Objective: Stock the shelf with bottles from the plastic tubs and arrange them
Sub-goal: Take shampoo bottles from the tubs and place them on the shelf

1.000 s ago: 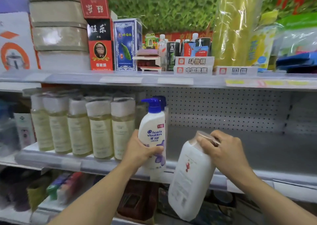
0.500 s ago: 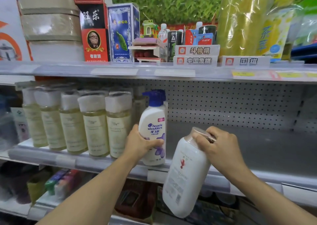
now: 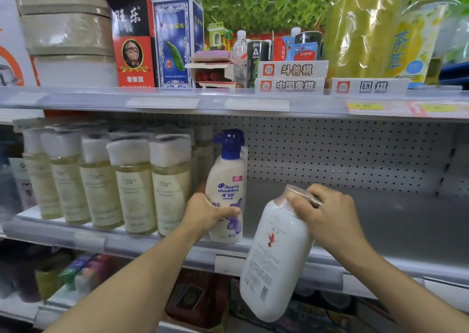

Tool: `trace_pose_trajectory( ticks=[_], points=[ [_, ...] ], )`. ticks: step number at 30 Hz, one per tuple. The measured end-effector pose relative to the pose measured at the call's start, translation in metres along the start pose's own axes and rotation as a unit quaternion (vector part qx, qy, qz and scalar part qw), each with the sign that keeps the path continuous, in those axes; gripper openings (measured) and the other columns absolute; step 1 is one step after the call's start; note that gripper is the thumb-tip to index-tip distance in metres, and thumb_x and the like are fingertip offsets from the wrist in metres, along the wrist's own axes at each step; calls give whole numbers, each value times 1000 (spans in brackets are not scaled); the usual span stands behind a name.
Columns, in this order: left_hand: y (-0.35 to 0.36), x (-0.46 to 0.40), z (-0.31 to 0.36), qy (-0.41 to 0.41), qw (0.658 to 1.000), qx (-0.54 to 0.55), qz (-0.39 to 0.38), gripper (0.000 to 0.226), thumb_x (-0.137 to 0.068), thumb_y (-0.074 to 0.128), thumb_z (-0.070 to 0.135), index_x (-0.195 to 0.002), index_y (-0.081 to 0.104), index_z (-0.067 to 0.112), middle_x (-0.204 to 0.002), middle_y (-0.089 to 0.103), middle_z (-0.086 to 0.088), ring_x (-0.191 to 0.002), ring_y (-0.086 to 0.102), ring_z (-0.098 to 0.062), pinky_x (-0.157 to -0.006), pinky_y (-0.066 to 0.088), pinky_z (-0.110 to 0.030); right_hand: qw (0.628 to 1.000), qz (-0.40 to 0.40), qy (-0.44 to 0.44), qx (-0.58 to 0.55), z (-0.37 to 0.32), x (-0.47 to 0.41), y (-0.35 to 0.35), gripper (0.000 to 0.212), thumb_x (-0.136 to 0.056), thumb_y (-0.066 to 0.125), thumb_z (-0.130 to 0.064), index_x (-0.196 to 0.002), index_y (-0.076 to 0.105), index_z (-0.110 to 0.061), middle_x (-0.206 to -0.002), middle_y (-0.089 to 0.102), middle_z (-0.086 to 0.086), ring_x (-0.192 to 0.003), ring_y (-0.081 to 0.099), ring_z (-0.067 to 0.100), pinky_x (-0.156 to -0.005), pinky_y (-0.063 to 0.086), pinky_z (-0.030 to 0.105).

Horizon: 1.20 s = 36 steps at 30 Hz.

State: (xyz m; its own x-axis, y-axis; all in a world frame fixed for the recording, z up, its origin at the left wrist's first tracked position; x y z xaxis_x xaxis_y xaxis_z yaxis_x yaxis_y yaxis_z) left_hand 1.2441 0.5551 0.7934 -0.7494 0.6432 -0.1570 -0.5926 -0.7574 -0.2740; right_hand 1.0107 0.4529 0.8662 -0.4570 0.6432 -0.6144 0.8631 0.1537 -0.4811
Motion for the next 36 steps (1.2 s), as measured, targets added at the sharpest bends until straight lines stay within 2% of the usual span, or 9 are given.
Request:
trace_pose_trajectory(
  ticks=[2, 7, 11, 14, 18, 22, 28, 32, 36],
  points=[
    [-1, -4, -3, 0, 1000, -9, 2, 46, -56, 90, 9, -96, 68, 7, -79, 75, -4, -76, 71, -21, -73, 56, -35, 1000, -1, 3, 7, 1, -2, 1, 54, -75, 62, -49, -60, 46, 0, -57, 50, 18, -54, 38, 20, -53, 29, 33],
    [-2, -4, -7, -9, 998, -66, 9, 82, -43, 92, 29, -112, 57, 1, -89, 73, -1, -78, 70, -14, -71, 57, -30, 999, 7, 1, 32, -2, -6, 0, 47, -70, 54, -50, -55, 41, -7, -51, 42, 5, -53, 36, 19, -53, 28, 33],
    [-7, 24, 6, -13, 988, -140, 61, 82, -62, 89, 17, -124, 35, 7, -120, 52, -5, -107, 57, -22, -91, 50, -36, 999, 24, 9, 43, -8, -6, -7, 48, -83, 64, -38, -58, 43, -3, -53, 43, 8, -55, 37, 22, -54, 30, 34],
    [-4, 59, 18, 15, 983, -163, 87, 81, -75, 79, 19, -135, 25, 8, -133, 36, -7, -117, 47, -23, -94, 42, -32, 997, 40, 22, 60, -13, -6, -13, 52, -81, 60, -47, -57, 40, -5, -52, 39, 4, -53, 34, 20, -51, 26, 32],
    [19, 104, 32, 82, 986, -143, 27, 66, -84, 69, 39, -134, 31, 20, -135, 37, -1, -118, 44, -15, -100, 39, -30, 990, 45, 61, 117, -24, -8, -21, 47, -83, 55, -48, -60, 43, -9, -59, 47, 6, -60, 44, 24, -48, 24, 30],
    [46, 127, 37, 94, 975, -188, -67, 88, -68, 78, 53, -136, 27, 28, -137, 38, 6, -127, 41, -16, -104, 40, -40, 987, 46, 94, 123, -41, -11, -28, 46, -81, 53, -50, -60, 45, -10, -68, 53, 10, -72, 52, 32, -55, 32, 31],
    [44, 133, 49, 89, 977, -192, -24, 84, -59, 84, 43, -119, 27, 30, -120, 47, 7, -108, 50, -17, -89, 49, -38, 987, 33, 104, 121, -64, -7, -33, 49, -81, 54, -57, -63, 48, -12, -82, 58, 11, -83, 54, 33, -66, 37, 33],
    [34, 130, 47, 86, 986, -131, -52, 80, -62, 85, 33, -121, 31, 32, -116, 51, 5, -106, 53, -16, -90, 49, -35, 993, -83, 79, -37, -60, -5, -33, 52, -80, 58, -62, -89, 64, -11, -86, 69, 4, -79, 68, 19, -75, 55, 38],
    [30, 129, 45, 68, 990, -28, -120, 75, -60, 86, 24, -118, 39, 33, -115, 57, 3, -106, 57, -15, -96, 50, -39, 916, -303, 132, -229, -32, 12, -12, 78, -72, 74, -54, -135, 44, -19, -130, 56, 1, -115, 57, 14, -101, 43, 39]
  ],
)
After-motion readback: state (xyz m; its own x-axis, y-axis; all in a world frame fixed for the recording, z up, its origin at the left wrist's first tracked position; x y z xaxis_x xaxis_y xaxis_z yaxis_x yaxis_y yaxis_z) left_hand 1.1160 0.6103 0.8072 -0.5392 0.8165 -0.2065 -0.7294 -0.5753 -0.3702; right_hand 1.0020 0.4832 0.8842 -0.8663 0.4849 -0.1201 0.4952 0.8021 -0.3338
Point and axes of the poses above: each hand's wrist, its own x-axis away from the middle knuckle, its own y-axis out of the palm, z = x × y, the point moved 7 cm from there along -x, towards the middle knuckle
